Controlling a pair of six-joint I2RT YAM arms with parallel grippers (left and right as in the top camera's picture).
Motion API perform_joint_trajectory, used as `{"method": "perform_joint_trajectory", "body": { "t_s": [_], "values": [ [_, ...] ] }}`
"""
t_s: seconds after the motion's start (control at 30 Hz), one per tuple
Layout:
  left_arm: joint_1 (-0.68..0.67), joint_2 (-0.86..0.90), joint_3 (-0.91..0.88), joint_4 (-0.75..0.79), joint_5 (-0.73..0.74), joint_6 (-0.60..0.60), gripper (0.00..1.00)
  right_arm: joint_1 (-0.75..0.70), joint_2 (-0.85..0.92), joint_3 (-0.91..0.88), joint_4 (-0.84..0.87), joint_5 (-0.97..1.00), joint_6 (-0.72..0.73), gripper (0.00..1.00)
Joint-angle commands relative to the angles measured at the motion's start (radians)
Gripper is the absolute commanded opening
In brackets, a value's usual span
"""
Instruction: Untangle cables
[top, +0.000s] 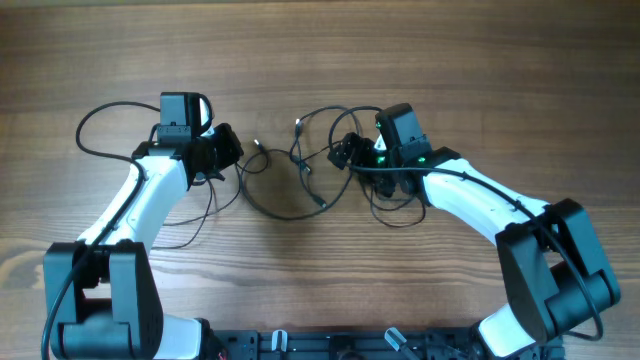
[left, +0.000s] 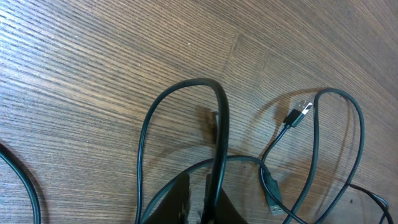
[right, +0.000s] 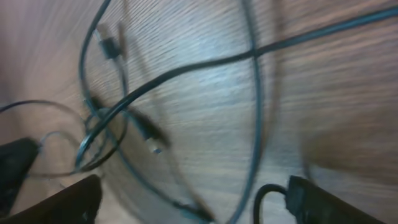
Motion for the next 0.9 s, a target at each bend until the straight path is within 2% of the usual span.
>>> {"method": "perform_joint_trajectory", "body": {
  "t_s": [0.0, 0.03, 0.17, 0.27, 0.43, 0.6, 0.73, 0.77, 0.8, 0.87],
  "values": [
    [-0.003, 0.013, 0.004, 0.0, -0.016, 0.019, 0.11, 0.006, 0.011, -0.005, 0.037, -0.203, 0.065, 0.96],
    [-0.003, 0.013, 0.004, 0.0, -0.016, 0.019, 0.11, 0.006, 0.011, -0.005, 0.054, -0.218, 0.081, 1.0],
    [-0.003, 0.013, 0.004, 0.0, -0.016, 0.019, 0.12, 0.006, 0.011, -0.005, 0.164, -0.18, 0.106, 1.0],
    [-0.003, 0.013, 0.004, 0.0, -0.016, 0.019, 0.12, 0.006, 0.019, -0.005, 0.173, -0.131, 0.198, 1.0],
    [-0.003, 0.013, 0.004, 0.0, -0.016, 0.019, 0.12, 0.006, 0.068, -0.005, 0.212, -0.129, 0.244, 1.0],
    [-0.003, 0.013, 0.004, 0.0, -0.016, 0.02, 0.12, 0.007, 0.103, -0.005, 0.285, -0.257, 0.299, 1.0],
    [-0.003, 0.013, 0.004, 0.001, -0.016, 0.019, 0.13, 0.007, 0.103, -0.005, 0.322, -0.241, 0.3, 1.0],
    [-0.003, 0.013, 0.004, 0.001, -0.016, 0.019, 0.13, 0.007, 0.103, -0.005, 0.326, -0.207, 0.303, 0.97],
    [-0.003, 0.013, 0.004, 0.001, -0.016, 0.019, 0.13, 0.007, 0.103, -0.005, 0.326, -0.164, 0.303, 0.91],
    [-0.003, 0.013, 0.004, 0.0, -0.016, 0.019, 0.13, 0.007, 0.111, -0.005, 0.317, -0.051, 0.299, 0.69]
  ]
}}
